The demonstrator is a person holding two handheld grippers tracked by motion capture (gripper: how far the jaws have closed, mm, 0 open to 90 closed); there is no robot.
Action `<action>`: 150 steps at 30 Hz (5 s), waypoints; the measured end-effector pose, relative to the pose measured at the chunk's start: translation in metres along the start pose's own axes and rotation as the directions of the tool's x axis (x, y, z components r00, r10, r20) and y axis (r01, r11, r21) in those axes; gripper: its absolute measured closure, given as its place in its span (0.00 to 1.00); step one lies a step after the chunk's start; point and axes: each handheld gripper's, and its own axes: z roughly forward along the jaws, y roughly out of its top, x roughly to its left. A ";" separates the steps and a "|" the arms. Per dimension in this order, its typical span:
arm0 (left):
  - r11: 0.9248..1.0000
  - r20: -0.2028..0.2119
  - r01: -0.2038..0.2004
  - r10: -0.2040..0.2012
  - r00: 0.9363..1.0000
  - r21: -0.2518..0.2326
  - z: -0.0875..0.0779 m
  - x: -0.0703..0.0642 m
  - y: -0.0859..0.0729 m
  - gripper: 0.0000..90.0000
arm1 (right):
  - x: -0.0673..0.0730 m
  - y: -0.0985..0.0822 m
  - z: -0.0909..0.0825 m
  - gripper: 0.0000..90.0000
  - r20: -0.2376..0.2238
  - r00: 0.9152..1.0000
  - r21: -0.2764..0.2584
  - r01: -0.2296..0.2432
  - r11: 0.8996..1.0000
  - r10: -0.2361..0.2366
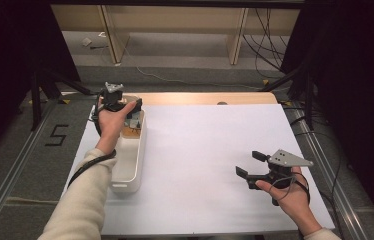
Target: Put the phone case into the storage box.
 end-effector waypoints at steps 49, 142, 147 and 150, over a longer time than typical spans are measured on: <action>0.998 -0.043 -0.006 0.009 0.999 0.060 0.024 -0.003 0.007 0.09 | -0.003 -0.001 0.000 0.17 -0.003 1.000 0.002 -0.004 1.000 0.004; 0.992 0.167 -0.097 0.110 0.980 -0.085 -0.089 -0.037 -0.013 0.07 | -0.002 0.000 0.000 0.17 0.001 1.000 0.002 0.000 1.000 0.000; 0.992 0.174 -0.092 0.106 0.979 -0.085 -0.094 -0.036 -0.016 0.07 | -0.001 0.000 -0.001 0.17 0.001 1.000 0.001 -0.002 1.000 0.002; 0.992 0.184 -0.098 0.112 0.977 -0.083 -0.097 -0.036 -0.019 0.07 | -0.001 0.000 0.000 0.17 0.001 1.000 0.001 -0.002 1.000 0.002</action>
